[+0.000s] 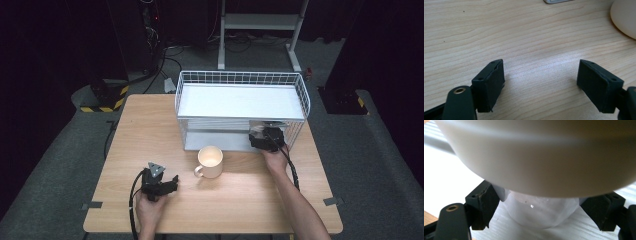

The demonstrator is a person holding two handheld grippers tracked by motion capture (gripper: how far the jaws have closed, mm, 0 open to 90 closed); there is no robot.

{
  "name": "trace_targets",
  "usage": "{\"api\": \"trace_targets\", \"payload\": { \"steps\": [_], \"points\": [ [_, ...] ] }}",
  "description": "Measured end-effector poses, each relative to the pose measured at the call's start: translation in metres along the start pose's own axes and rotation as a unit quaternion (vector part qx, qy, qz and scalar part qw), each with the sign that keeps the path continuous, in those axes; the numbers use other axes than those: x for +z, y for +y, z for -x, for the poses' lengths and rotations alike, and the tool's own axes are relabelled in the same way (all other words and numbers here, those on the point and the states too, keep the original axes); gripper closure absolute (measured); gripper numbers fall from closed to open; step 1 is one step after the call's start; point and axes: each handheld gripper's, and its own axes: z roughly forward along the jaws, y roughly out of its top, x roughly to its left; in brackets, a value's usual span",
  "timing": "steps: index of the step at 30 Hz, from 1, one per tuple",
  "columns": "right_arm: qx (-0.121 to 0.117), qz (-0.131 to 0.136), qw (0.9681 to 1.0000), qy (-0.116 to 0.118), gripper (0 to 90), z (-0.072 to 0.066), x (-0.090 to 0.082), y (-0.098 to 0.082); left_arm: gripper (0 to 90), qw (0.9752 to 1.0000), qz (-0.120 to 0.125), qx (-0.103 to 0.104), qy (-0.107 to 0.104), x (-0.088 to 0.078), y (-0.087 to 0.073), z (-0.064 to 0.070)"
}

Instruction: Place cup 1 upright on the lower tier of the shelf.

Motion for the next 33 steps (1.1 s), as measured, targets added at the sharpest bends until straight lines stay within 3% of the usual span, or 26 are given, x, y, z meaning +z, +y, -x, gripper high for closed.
{"api": "trace_targets", "payload": {
  "steps": [3, 7, 13, 28, 33],
  "points": [
    [-0.001, 0.000, 1.0000, 0.002, 18.7, 0.001, 0.000, 0.000, 22.3, 1.0000, 0.000, 0.000, 0.000, 0.000, 0.000, 0.000],
    [0.013, 0.004, 0.9994, 0.031, 10.7, 0.005, -0.002, -0.002, 22.3, 1.0000, 0.001, 0.000, 0.000, 0.000, 0.000, 0.000],
    [0.002, 0.002, 0.9997, 0.024, 10.0, 0.004, -0.006, -0.001, 22.3, 1.0000, 0.001, 0.000, 0.000, 0.000, 0.000, 0.000],
    [0.009, 0.001, 0.9997, 0.021, 13.1, 0.008, -0.022, -0.009, 22.3, 1.0000, 0.001, 0.001, 0.000, 0.000, 0.000, 0.000],
    [-0.003, 0.009, 0.9997, 0.021, 16.6, 0.007, -0.030, -0.007, 22.3, 1.0000, 0.001, 0.000, 0.000, 0.000, 0.000, 0.000]
  ]
}}
